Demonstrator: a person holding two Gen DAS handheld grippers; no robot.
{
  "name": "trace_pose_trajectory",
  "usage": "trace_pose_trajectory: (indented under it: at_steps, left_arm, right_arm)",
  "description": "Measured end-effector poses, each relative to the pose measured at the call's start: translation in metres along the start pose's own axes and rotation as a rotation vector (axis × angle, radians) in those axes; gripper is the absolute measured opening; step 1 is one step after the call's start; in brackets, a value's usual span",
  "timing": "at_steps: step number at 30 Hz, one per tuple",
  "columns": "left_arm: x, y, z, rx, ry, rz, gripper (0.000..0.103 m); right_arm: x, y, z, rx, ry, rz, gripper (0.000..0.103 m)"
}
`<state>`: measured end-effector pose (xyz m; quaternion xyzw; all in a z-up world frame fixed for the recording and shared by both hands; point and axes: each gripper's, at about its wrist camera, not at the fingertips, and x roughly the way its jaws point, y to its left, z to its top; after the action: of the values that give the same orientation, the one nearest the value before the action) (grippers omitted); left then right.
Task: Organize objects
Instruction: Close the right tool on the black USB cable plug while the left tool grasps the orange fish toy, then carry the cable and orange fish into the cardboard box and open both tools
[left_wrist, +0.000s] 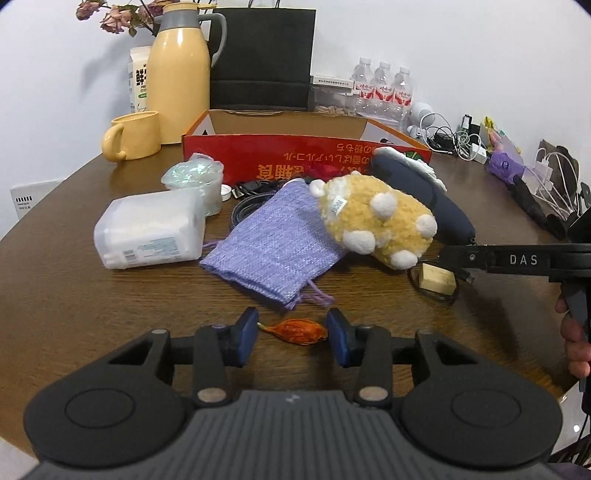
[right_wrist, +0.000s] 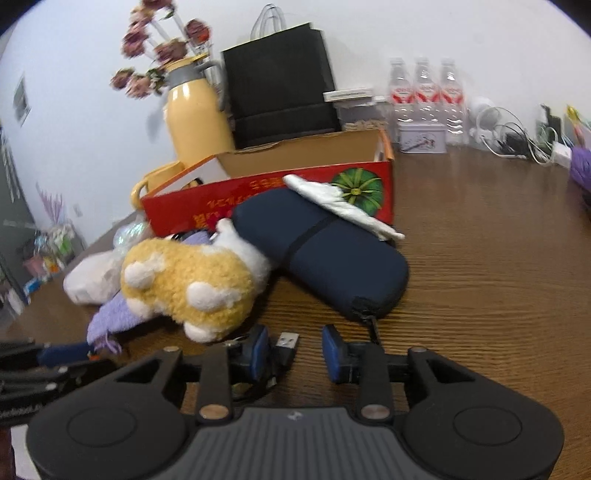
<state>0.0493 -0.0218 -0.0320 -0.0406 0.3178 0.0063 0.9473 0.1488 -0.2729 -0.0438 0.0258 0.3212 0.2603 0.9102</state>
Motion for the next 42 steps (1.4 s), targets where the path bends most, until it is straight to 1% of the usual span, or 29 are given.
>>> trace_pose_trajectory:
  at_steps: [2,5,7,11,12,13,15,21,27,34,38,42]
  left_arm:
    - [-0.002,0.003,-0.002,0.0,-0.002,-0.001,0.041]
    - [-0.004,0.005,-0.003,-0.005,-0.003,-0.002,0.041]
    - [-0.006,0.006,-0.004,-0.007,-0.003,-0.003,0.041]
    - [-0.012,0.01,-0.004,-0.01,-0.018,-0.006,0.041]
    - [-0.014,0.011,-0.004,-0.01,-0.023,-0.005,0.041]
    - [-0.015,0.012,-0.004,-0.011,-0.028,-0.005,0.041]
    - [-0.019,0.013,-0.003,-0.015,-0.038,-0.001,0.041]
    - [-0.027,0.021,0.001,-0.026,-0.066,0.005,0.041]
    - [-0.037,0.024,0.009,-0.027,-0.116,0.011,0.041]
    - [-0.04,0.022,0.034,-0.019,-0.182,0.013,0.041]
    - [-0.037,0.016,0.059,-0.016,-0.234,0.003,0.041]
    - [-0.025,0.013,0.091,-0.035,-0.281,-0.002,0.041]
  right_arm:
    - [0.0,0.0,0.0,-0.007,0.005,-0.001,0.032]
    - [0.0,0.007,-0.002,-0.039,0.016,0.018,0.031]
    - [0.001,0.014,-0.003,-0.074,0.015,-0.012,0.028]
    - [0.002,0.025,-0.007,-0.158,0.013,-0.058,0.028]
    - [0.002,0.03,-0.009,-0.192,0.009,-0.072,0.025]
    - [0.001,0.034,-0.011,-0.217,0.004,-0.071,0.015]
    - [-0.001,0.039,-0.013,-0.236,0.0,-0.064,0.015]
    - [-0.012,0.034,-0.015,-0.203,-0.039,-0.059,0.014]
    - [-0.032,0.031,-0.005,-0.187,-0.11,-0.041,0.014]
    - [-0.041,0.032,0.019,-0.186,-0.192,-0.024,0.014]
    - [-0.035,0.035,0.041,-0.184,-0.237,-0.02,0.014]
    - [-0.021,0.037,0.067,-0.172,-0.28,-0.02,0.014]
